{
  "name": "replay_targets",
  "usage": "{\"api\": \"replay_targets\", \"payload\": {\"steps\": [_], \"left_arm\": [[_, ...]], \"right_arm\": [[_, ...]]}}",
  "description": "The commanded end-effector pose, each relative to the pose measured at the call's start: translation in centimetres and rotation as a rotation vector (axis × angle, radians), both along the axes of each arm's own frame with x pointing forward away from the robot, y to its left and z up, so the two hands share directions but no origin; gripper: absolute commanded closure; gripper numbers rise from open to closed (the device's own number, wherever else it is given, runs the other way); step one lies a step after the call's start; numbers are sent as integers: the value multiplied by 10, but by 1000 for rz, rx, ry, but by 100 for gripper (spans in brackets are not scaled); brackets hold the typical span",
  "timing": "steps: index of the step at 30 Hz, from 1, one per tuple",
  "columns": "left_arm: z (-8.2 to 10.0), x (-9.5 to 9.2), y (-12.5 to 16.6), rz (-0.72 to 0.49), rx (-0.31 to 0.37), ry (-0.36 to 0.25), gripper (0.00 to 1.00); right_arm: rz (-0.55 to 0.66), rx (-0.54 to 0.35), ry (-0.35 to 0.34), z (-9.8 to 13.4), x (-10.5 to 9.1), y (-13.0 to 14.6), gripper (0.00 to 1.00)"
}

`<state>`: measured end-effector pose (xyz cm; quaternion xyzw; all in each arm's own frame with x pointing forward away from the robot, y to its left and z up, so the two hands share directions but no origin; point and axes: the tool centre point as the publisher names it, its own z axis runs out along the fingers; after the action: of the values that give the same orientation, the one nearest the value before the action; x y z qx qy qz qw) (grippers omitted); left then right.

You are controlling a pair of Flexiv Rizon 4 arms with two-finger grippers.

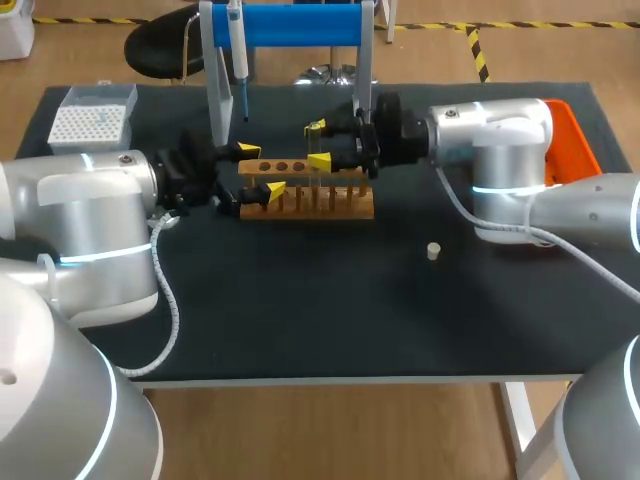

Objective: Invert the test tube, pick up the pipette, mount the tip to pipette, aspirate from beaker and dispense into the tube, eject the tip, return the pipette, and cap with the stopper.

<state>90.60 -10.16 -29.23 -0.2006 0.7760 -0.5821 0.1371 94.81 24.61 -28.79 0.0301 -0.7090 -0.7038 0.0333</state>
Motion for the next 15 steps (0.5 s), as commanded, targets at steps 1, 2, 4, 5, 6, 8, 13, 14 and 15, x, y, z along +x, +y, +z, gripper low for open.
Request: {"api": "replay_targets", "payload": {"steps": [1,2,4,5,6,8,13,14,15], "left_arm": [[-1,0,-1,2,0,-2,0],[-1,0,-1,2,0,-2,0],[-1,0,-1,2,0,-2,0],[-1,0,-1,2,0,-2,0],[-1,0,-1,2,0,-2,0],[-1,0,-1,2,0,-2,0],[-1,0,-1,2,0,-2,0],[-1,0,-1,2,0,-2,0],[-1,0,-1,2,0,-2,0]], "right_arm": [[5,3,-1,-2,2,1,34],[5,3,0,-2,1,2,36],[5,3,0,-3,1,2,39],[6,3,0,-3,0,2,39],[6,3,0,-3,0,2,41],[5,3,-1,-3,0,2,43],[2,5,-1,-2,0,2,47],[1,5,0,-3,0,2,49],[1,5,0,-3,0,2,50]]}}
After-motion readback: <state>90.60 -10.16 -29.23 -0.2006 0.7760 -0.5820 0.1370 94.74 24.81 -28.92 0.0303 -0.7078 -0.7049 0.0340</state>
